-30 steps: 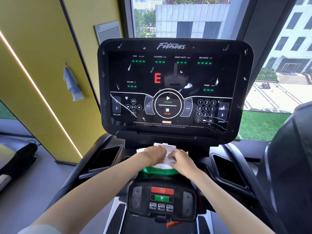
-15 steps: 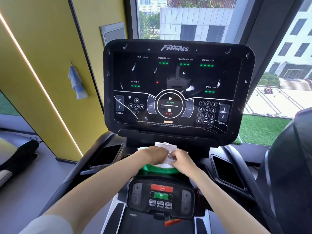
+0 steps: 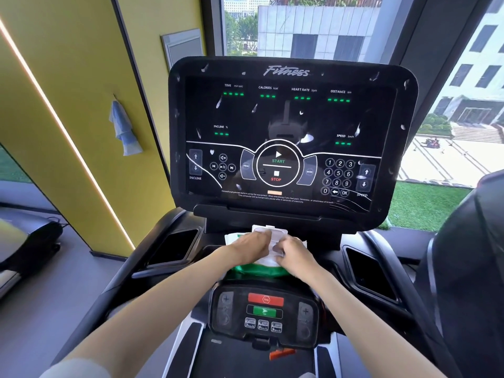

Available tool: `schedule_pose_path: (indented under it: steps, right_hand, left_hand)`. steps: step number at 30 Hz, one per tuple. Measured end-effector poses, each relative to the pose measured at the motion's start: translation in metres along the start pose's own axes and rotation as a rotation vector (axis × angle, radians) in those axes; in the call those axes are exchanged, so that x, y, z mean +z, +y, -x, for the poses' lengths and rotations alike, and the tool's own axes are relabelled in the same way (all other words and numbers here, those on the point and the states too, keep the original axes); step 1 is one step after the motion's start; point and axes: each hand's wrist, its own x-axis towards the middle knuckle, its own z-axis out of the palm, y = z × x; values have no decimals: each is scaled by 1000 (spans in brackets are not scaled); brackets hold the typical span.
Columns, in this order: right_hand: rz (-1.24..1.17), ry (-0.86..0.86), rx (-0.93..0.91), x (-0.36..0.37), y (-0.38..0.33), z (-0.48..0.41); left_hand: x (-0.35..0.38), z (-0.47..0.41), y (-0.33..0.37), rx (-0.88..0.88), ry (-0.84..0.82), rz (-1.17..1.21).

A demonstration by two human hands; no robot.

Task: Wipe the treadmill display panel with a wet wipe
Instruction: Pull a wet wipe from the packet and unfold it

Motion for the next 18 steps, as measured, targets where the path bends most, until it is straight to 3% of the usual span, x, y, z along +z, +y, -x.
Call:
schedule_pose_path:
  steps: [4,12,18]
  right_hand:
    - [-2,3,-3,1,2,-1]
    - [-33,1,30,0,-2,1]
    - [-25,-4,12,-4,-6,5]
  left_hand:
    - [1,-2,-8,44,-46,45]
    - [-6,-4,17,-115,-76,-139]
    - [-9,7,13,91,14,-306]
